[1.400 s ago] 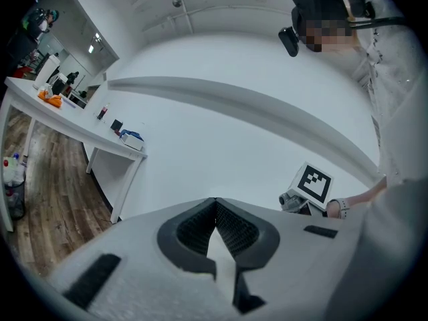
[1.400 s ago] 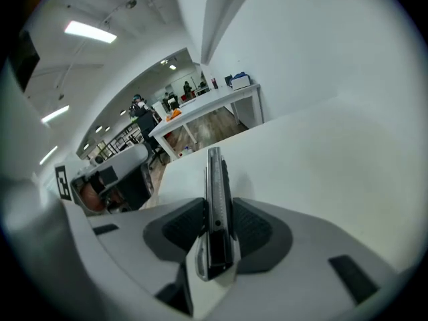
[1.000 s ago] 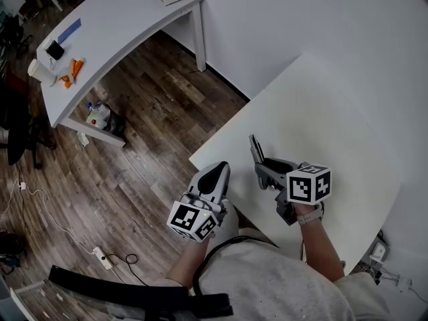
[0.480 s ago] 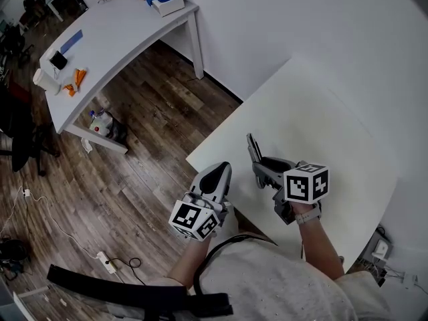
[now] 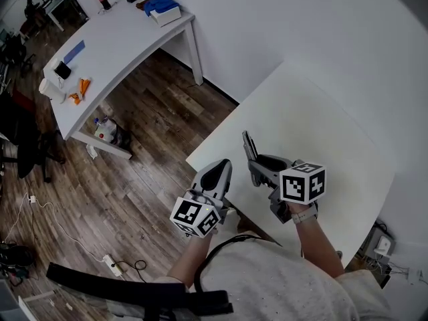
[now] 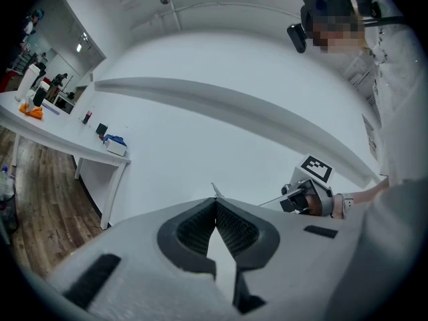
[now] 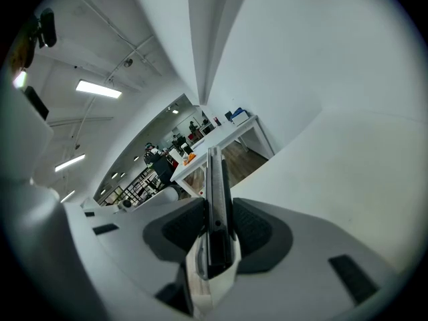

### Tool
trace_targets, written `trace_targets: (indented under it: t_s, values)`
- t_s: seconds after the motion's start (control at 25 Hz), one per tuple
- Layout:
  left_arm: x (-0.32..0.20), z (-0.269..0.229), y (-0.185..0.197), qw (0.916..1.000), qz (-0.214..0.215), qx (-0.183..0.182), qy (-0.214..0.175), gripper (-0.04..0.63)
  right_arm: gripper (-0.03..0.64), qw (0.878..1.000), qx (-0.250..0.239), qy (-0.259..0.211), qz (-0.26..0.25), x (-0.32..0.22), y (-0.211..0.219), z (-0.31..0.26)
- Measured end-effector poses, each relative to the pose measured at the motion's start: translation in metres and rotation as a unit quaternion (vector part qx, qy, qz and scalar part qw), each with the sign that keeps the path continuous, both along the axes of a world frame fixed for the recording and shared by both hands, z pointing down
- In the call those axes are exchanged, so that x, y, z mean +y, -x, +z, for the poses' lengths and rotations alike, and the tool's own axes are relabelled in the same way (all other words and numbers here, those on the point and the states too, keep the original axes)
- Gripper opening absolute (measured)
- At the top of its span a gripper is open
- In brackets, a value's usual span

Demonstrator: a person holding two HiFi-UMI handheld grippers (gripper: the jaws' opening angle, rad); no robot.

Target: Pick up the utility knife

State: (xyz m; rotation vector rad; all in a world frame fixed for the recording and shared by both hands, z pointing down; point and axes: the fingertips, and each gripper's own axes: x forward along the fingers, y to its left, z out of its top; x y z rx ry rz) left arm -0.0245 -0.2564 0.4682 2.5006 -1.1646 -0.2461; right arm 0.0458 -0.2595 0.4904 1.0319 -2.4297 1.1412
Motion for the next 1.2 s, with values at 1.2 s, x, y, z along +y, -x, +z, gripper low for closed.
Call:
trace_targets:
  t_s: [1.2]
  values:
    - [0.016,-0.026,-0.003,0.9999,-0.004,0.0,-0.015,0.006,0.137,0.994,-0.091,-0.03,0.044,0.016,-0.012,-0.037]
